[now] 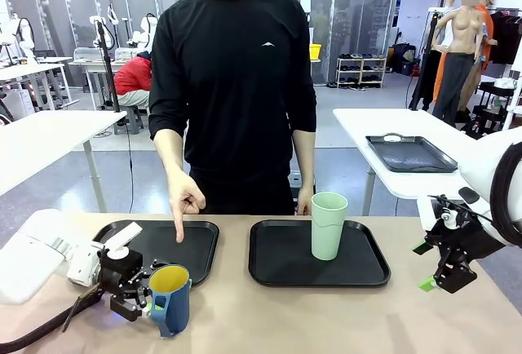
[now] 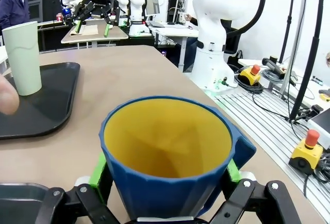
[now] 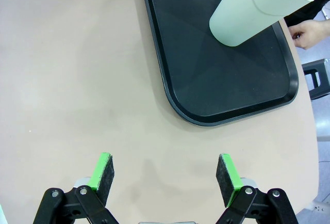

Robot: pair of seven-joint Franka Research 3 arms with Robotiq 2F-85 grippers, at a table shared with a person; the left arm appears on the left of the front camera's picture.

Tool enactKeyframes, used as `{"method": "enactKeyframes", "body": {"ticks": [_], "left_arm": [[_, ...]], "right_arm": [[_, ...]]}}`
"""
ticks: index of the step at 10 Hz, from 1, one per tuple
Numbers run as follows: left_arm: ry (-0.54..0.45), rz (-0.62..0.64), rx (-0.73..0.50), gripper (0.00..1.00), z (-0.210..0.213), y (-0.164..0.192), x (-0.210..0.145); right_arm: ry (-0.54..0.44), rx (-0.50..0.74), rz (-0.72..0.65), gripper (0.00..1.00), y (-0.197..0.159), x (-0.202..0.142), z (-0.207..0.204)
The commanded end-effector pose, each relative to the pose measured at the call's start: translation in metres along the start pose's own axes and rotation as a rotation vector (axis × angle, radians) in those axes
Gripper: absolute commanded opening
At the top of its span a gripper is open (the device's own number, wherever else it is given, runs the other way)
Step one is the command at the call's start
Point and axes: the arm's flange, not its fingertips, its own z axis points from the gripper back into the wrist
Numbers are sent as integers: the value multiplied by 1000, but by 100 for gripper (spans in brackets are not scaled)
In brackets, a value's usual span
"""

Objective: Sort and store the cups by type.
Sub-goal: Pick up the Handle plastic cup and place it into the empty Flat Tray.

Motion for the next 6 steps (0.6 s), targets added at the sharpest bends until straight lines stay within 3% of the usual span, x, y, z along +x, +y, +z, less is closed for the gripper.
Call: {"method": "enactKeyframes", "body": {"ticks": [1,2,3,4,5,6], "left_arm": [[-24,-22,-10,80,-3,8,-3],[-25,-19,-13,80,-3,8,-4],[-24,-20,-15,61,-4,9,-4],[-23,-24,-18,75,-4,9,-4],[-23,-24,-19,41,-3,9,-4],[-25,-27,-21,56,-4,9,-4]], "right_arm": [[-1,-4,12,100,0,0,0],[-1,-4,12,100,0,0,0],[-1,-4,12,100,0,0,0],[-1,-4,12,100,0,0,0],[-1,-4,12,100,0,0,0],[-1,-4,12,100,0,0,0]]}}
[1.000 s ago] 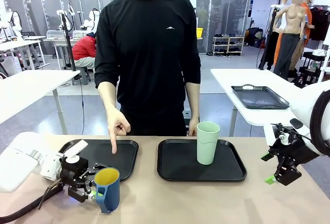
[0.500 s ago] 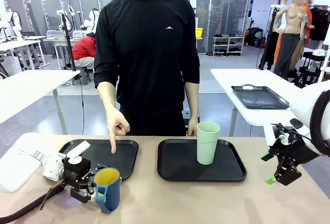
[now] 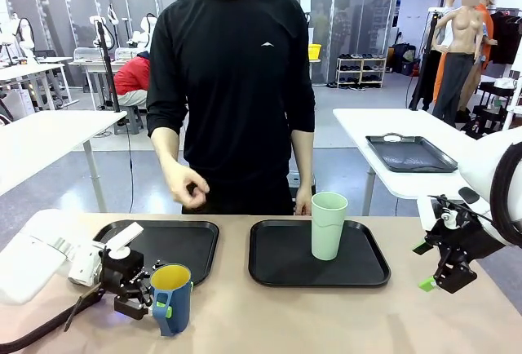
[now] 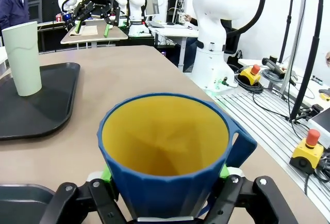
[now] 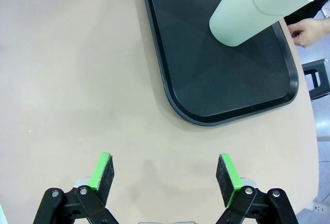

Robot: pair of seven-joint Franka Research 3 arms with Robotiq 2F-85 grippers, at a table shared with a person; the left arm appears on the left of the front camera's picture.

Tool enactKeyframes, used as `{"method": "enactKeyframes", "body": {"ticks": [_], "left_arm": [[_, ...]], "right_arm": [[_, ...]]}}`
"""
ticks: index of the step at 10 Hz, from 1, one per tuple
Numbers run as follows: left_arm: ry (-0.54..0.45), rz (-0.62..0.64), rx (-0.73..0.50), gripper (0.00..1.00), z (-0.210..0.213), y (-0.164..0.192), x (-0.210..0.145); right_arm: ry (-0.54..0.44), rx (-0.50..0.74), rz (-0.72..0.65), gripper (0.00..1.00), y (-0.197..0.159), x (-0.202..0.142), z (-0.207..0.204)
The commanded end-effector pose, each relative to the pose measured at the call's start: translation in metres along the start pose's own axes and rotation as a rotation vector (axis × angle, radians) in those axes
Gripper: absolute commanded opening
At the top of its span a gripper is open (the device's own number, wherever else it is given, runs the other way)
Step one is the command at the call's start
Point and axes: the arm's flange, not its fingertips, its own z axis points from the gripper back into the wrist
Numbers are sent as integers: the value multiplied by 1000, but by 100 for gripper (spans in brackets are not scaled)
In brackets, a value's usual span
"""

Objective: Sort and store the cups by type.
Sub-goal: Pick up the Handle plastic cup and place it into the empty Flat Tray.

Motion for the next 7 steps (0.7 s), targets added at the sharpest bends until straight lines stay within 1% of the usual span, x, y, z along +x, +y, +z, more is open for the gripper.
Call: {"method": "enactKeyframes", "body": {"ticks": [1,2,3,5,7], "left_arm": [[-19,-31,-26,21,-4,6,-2],[-2,-30,-31,21,-5,3,3],[-11,-6,-5,21,-2,0,9],[-71,-16,-11,21,5,-9,28],[-87,-15,23,21,22,-19,48]], "right_arm": [[-1,-4,12,100,0,0,0],[-1,-4,12,100,0,0,0],[-1,-4,12,100,0,0,0],[-1,-4,12,100,0,0,0],[-1,-4,12,100,0,0,0]]}}
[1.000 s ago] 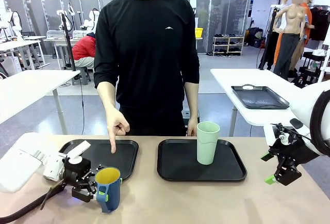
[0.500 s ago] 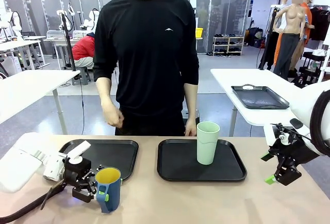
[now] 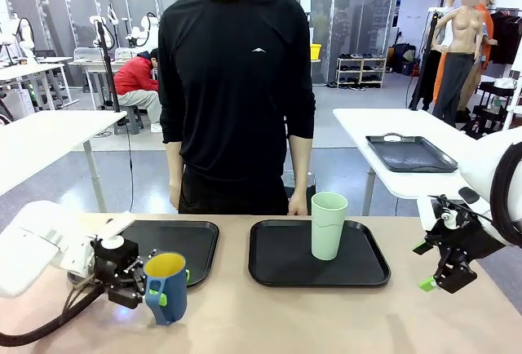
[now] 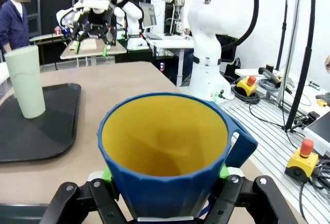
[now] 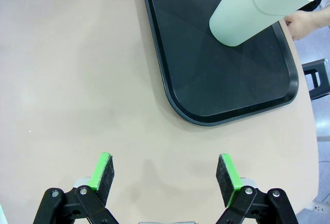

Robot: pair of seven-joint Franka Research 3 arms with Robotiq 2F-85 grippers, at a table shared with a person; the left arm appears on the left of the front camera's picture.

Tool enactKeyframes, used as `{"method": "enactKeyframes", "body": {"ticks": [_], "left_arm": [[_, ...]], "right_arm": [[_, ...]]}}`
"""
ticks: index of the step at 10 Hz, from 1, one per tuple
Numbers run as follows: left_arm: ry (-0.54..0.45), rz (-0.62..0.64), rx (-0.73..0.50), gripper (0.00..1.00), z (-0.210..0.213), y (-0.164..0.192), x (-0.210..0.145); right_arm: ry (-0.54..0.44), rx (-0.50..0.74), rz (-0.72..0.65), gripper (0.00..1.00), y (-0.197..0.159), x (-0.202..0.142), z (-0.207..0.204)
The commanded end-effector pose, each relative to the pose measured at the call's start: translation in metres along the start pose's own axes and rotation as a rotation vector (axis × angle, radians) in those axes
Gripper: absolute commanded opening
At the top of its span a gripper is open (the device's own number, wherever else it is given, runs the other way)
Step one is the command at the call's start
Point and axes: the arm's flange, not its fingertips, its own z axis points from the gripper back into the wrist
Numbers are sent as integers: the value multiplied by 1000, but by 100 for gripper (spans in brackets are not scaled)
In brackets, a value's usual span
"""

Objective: Sort and store the cups by type.
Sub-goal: Pick up the Handle plastic cup and place it into the empty Flat Tray.

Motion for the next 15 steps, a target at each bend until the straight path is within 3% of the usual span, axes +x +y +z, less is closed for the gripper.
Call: {"method": "enactKeyframes", "body": {"ticks": [1,4,12,13,15], "left_arm": [[-22,23,43,21,15,-17,26],[-10,33,70,21,29,-31,43],[0,19,74,21,32,-27,39],[-1,24,76,77,32,-28,37],[-50,0,153,77,56,7,29]], "right_arm": [[-1,-4,12,100,0,0,0],[-1,-4,12,100,0,0,0],[-1,-4,12,100,0,0,0],[-1,-4,12,100,0,0,0],[-1,-4,12,100,0,0,0]]}}
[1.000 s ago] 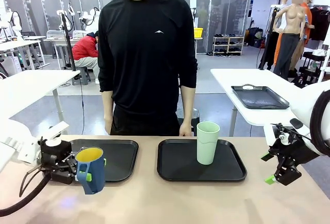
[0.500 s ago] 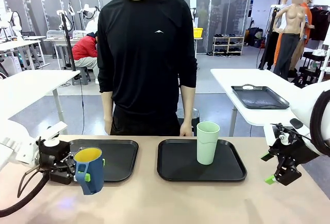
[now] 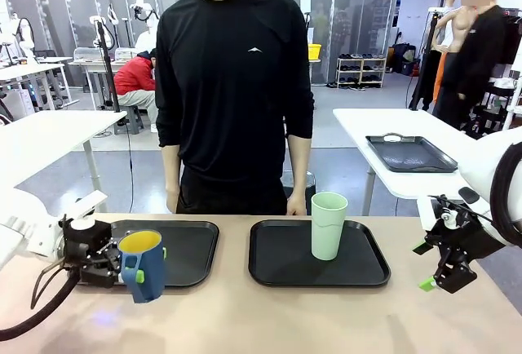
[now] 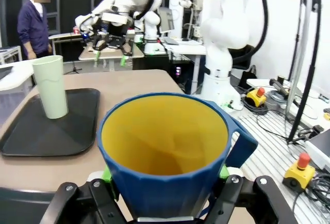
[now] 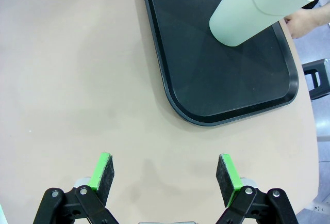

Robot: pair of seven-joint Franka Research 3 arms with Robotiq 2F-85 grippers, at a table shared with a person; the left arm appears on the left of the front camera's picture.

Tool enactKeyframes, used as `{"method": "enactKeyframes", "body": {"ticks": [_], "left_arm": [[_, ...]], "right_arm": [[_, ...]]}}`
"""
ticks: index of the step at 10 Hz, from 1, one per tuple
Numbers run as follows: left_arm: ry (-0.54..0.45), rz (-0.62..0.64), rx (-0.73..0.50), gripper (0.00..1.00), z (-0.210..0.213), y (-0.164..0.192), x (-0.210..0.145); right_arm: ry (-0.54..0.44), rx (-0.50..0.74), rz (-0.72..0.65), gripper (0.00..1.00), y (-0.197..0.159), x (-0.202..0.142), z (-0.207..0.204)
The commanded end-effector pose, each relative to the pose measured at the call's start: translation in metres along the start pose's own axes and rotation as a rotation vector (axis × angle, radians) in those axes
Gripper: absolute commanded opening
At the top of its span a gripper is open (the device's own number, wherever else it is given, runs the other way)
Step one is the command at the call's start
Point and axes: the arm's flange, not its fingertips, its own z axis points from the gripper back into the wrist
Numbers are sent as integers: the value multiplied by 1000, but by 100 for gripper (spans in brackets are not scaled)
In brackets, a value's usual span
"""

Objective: Sort and store the cups by type.
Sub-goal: Pick up the Handle plastic cup and place it into the empty Flat Tray.

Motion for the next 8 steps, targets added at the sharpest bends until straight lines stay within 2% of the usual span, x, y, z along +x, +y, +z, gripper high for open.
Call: {"method": "enactKeyframes", "body": {"ticks": [1,3,8], "left_arm": [[-58,-43,81,77,20,36,-1],[-25,-45,160,77,40,63,9],[40,-33,215,77,72,106,28]], "right_arm": [[0,-4,12,100,0,0,0],[0,-4,12,100,0,0,0],[0,-4,12,100,0,0,0]]}}
